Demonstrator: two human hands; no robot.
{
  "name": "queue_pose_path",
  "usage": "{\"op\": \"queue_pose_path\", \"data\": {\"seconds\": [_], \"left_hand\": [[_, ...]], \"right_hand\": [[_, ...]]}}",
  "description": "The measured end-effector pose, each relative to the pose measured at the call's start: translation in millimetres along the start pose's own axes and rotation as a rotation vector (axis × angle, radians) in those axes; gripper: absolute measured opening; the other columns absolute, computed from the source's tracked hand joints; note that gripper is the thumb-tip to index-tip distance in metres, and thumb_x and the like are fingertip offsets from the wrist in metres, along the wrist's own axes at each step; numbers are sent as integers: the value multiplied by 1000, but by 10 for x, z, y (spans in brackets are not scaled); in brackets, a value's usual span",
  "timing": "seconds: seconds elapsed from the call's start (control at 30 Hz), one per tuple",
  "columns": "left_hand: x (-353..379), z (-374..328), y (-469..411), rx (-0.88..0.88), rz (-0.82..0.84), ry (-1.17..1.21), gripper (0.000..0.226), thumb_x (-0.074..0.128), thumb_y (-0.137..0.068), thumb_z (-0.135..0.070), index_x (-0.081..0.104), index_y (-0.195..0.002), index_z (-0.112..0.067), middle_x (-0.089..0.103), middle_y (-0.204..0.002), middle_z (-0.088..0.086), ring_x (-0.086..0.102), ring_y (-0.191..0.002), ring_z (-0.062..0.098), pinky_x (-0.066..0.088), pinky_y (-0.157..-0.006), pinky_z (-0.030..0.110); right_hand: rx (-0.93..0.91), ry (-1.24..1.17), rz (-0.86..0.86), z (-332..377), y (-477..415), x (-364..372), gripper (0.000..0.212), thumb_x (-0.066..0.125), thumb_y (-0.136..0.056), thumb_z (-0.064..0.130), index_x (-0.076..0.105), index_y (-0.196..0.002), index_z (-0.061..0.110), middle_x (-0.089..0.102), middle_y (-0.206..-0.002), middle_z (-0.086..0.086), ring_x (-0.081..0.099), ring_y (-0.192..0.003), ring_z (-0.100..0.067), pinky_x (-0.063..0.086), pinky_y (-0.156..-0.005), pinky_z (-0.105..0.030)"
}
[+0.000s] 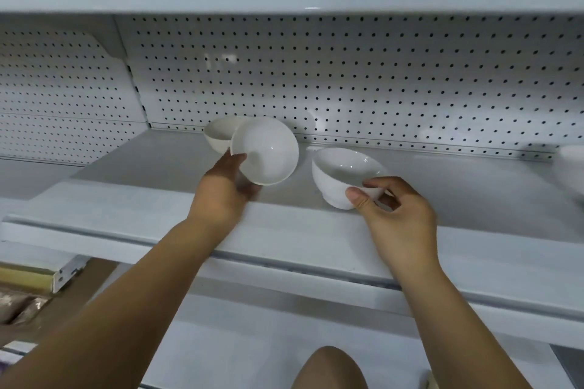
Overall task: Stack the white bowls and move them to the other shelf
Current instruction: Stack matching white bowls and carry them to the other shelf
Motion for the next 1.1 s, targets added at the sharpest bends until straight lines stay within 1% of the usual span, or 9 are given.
{"op": "queue_pose_path", "data": {"seconds": [0.07,0.2,0.33,0.53,0.67,0.8,0.93,1.0,1.1], "left_hand": [[14,14,-10,3,-40,-68,52,77,-89,-12,59,-137,-14,63,-135,7,56,-109,16,37,-91,17],[-3,8,38,-36,-46,-50,41,81,-88,-24,67,-126,-19,70,-117,2,62,-101,15,43,-78,12],[-20,-38,103,29,22,-27,29,80,-86,-36,70,-111,-25,76,-95,0,70,-102,9,54,-92,29],[-12,-88,176,99,154,127,23,76,-90,-27,68,-112,-23,75,-99,-9,70,-98,-4,54,-97,26],[-6,-138,217,68,249,217,35,74,-92,-27,65,-126,-29,75,-114,-4,69,-110,0,51,-106,29],[83,-253,304,45,303,275,57,73,-92,-28,52,-144,-40,72,-124,-12,63,-117,-6,47,-110,27],[251,-372,389,-20,369,280,103,72,-89,-42,-3,-159,-46,70,-121,-26,55,-124,-12,36,-108,20],[318,-397,419,-21,385,267,111,72,-87,-46,-11,-160,-39,68,-120,-32,51,-128,-13,33,-108,18],[335,-358,415,-23,363,274,100,71,-90,-42,2,-162,-37,62,-115,-39,49,-130,-12,32,-100,6]], "right_hand": [[3,-50,-11,10,6,-13,19,86,-81,21,73,-95,21,71,-92,15,62,-77,18,42,-67,1],[-12,-138,-55,49,44,-42,19,84,-83,20,73,-100,19,72,-96,15,64,-85,16,45,-71,0],[-33,-190,-124,61,72,-60,19,81,-86,24,71,-102,22,73,-107,7,68,-104,-4,49,-78,-5],[-83,-268,-159,121,126,-44,24,80,-87,19,71,-109,21,71,-110,6,66,-112,-12,48,-80,-5],[-156,-365,-151,196,179,-32,33,81,-84,14,70,-115,21,65,-133,-3,60,-126,-10,50,-89,-9],[-249,-415,-137,257,182,-9,36,79,-77,27,69,-112,27,62,-139,-7,58,-130,-5,54,-99,-22],[-324,-295,-127,201,163,62,39,87,-79,37,69,-114,39,61,-140,3,56,-133,-7,50,-107,-29],[-365,-163,-148,172,171,76,43,84,-75,47,66,-114,50,60,-141,7,54,-135,-6,45,-109,-24],[-367,-66,-190,160,195,57,45,83,-76,49,65,-118,46,59,-141,7,52,-134,-4,38,-105,-8]]}}
Point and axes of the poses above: each hand's wrist, its own y-axis away from the middle knuckle, its own x-axis out of the palm, z = x × y, the point moved 1 cm from there along -y, towards the middle knuckle
